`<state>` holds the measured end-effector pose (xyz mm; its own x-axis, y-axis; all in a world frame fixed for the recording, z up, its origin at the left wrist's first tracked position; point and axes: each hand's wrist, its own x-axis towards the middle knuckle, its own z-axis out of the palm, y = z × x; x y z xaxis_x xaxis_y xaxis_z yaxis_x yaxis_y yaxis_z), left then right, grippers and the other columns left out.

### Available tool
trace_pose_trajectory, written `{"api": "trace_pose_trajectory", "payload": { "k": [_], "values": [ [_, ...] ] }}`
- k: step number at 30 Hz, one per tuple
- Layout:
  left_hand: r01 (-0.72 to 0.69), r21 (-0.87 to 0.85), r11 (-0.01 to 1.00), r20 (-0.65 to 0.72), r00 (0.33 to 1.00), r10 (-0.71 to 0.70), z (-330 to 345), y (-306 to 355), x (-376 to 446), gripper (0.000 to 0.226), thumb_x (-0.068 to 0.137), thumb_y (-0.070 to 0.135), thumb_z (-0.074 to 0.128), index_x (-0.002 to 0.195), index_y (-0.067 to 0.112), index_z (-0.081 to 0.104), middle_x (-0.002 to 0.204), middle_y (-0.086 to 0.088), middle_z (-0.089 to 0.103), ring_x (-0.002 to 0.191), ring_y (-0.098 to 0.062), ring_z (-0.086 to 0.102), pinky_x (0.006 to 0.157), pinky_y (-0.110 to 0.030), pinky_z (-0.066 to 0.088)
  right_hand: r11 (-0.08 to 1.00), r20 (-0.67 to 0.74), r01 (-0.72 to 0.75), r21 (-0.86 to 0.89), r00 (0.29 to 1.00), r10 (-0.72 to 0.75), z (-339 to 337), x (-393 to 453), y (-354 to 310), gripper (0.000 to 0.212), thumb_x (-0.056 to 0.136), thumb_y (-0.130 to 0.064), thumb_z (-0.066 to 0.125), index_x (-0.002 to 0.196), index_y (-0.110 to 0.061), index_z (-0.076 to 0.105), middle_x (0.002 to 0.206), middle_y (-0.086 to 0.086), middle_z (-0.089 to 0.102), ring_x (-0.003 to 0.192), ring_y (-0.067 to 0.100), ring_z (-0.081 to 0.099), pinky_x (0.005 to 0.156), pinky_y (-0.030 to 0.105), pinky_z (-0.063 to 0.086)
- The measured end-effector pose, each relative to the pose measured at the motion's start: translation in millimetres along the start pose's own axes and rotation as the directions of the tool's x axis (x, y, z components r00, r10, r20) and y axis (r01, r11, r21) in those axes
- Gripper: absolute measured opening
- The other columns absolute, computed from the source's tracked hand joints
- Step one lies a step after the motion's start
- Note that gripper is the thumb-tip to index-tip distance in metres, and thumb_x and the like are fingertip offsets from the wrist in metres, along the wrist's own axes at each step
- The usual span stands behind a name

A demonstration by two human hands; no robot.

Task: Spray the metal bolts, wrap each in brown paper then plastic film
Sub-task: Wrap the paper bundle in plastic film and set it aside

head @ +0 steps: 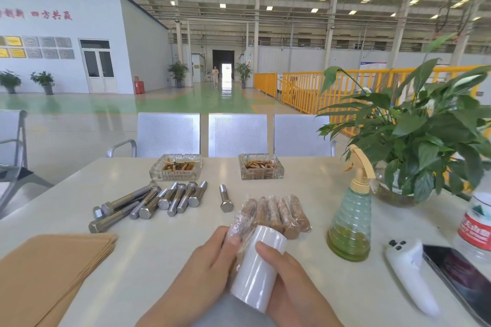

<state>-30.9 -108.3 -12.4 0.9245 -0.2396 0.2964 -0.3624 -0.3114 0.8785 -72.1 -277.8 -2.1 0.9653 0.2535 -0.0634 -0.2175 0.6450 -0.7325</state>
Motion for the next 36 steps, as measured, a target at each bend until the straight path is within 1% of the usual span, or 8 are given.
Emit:
{"api": "trace_pose_trajectory", "payload": {
  "k": [5,8,15,19,23,28,32,36],
  "values": [
    [-0.01,-0.177,0.984,0.047,0.999,0.019,-13.1,5.7,-2.1,0.037,0.091,0.045,0.067,0.115,0.017,0.061,0.088,-0.031,0.056,0.079,-0.023,0.051,0.073,-0.044,0.041,1.0,-0.005,0.004,0.001,1.0,-0.004,-5.4,-3.0,-7.1,0.036,0.077,-0.013,0.074,0.103,0.012,0.074,0.092,0.028,0.07,0.079,0.039,0.073,0.07,0.046,0.062],
    [0.03,-0.323,0.946,0.084,0.996,-0.002,-17.0,8.8,-2.0,0.038,0.083,0.026,0.081,0.114,0.014,0.062,0.094,-0.037,0.06,0.08,-0.03,0.059,0.071,-0.036,0.048,1.0,-0.042,-0.006,-0.018,0.999,0.005,-6.2,-0.1,-7.5,0.047,0.077,-0.015,0.075,0.117,0.009,0.07,0.104,0.031,0.071,0.088,0.041,0.072,0.074,0.048,0.062],
    [0.003,-0.347,0.938,0.09,0.995,0.03,-5.9,19.3,-6.2,0.016,0.089,0.008,0.066,0.095,0.015,0.053,0.081,-0.01,0.054,0.074,-0.018,0.05,0.068,-0.031,0.043,0.991,0.021,0.049,-0.128,0.999,-0.047,-3.4,3.4,-2.1,0.063,0.057,-0.021,0.089,0.117,-0.005,0.075,0.116,0.028,0.072,0.103,0.042,0.072,0.084,0.05,0.059],
    [-0.033,-0.117,0.993,-0.077,0.997,0.024,-0.1,17.5,-3.8,0.011,0.086,0.02,0.058,0.091,0.028,0.053,0.071,0.003,0.061,0.065,-0.013,0.053,0.065,-0.032,0.045,0.975,0.021,0.095,-0.203,0.996,-0.092,-6.4,10.0,3.8,0.076,0.056,-0.016,0.089,0.127,-0.002,0.066,0.12,0.029,0.07,0.107,0.042,0.071,0.082,0.044,0.061],
    [-0.018,-0.029,0.999,-0.128,0.992,0.014,-1.1,12.3,-2.5,0.016,0.092,0.015,0.058,0.103,0.027,0.056,0.079,-0.008,0.068,0.067,-0.012,0.058,0.066,-0.032,0.049,0.963,0.079,0.149,-0.223,0.988,-0.135,-6.2,12.7,7.7,0.077,0.06,-0.014,0.092,0.131,-0.007,0.064,0.126,0.023,0.07,0.118,0.039,0.067,0.09,0.042,0.059],
    [0.111,-0.292,0.95,-0.049,0.99,-0.131,-0.3,18.6,-0.7,0.042,0.084,0.059,0.063,0.1,0.021,0.073,0.086,-0.016,0.07,0.079,-0.022,0.065,0.074,-0.032,0.051,0.991,0.187,0.082,-0.103,0.98,-0.061,-6.1,7.1,4.4,0.052,0.077,-0.006,0.085,0.126,-0.004,0.07,0.132,0.031,0.063,0.122,0.045,0.064,0.092,0.045,0.058],
    [0.196,-0.388,0.901,0.216,0.969,-0.118,-5.0,19.8,-2.3,0.053,0.083,0.055,0.077,0.118,0.016,0.072,0.114,-0.013,0.075,0.108,-0.028,0.071,0.096,-0.039,0.056,0.997,0.233,0.037,-0.068,0.972,-0.02,-10.6,3.0,0.0,0.053,0.082,-0.003,0.084,0.131,0.0,0.064,0.136,0.031,0.06,0.126,0.046,0.06,0.095,0.046,0.057],
    [0.147,-0.391,0.908,0.094,0.988,-0.119,-4.5,21.1,-0.1,0.07,0.061,0.059,0.088,0.1,0.004,0.071,0.088,-0.014,0.071,0.082,-0.021,0.067,0.074,-0.027,0.052,0.97,0.182,0.115,-0.214,0.98,-0.076,-9.9,3.1,-1.0,0.055,0.079,-0.012,0.086,0.13,-0.008,0.068,0.137,0.02,0.065,0.128,0.038,0.061,0.111,0.051,0.047]
  ]
}}
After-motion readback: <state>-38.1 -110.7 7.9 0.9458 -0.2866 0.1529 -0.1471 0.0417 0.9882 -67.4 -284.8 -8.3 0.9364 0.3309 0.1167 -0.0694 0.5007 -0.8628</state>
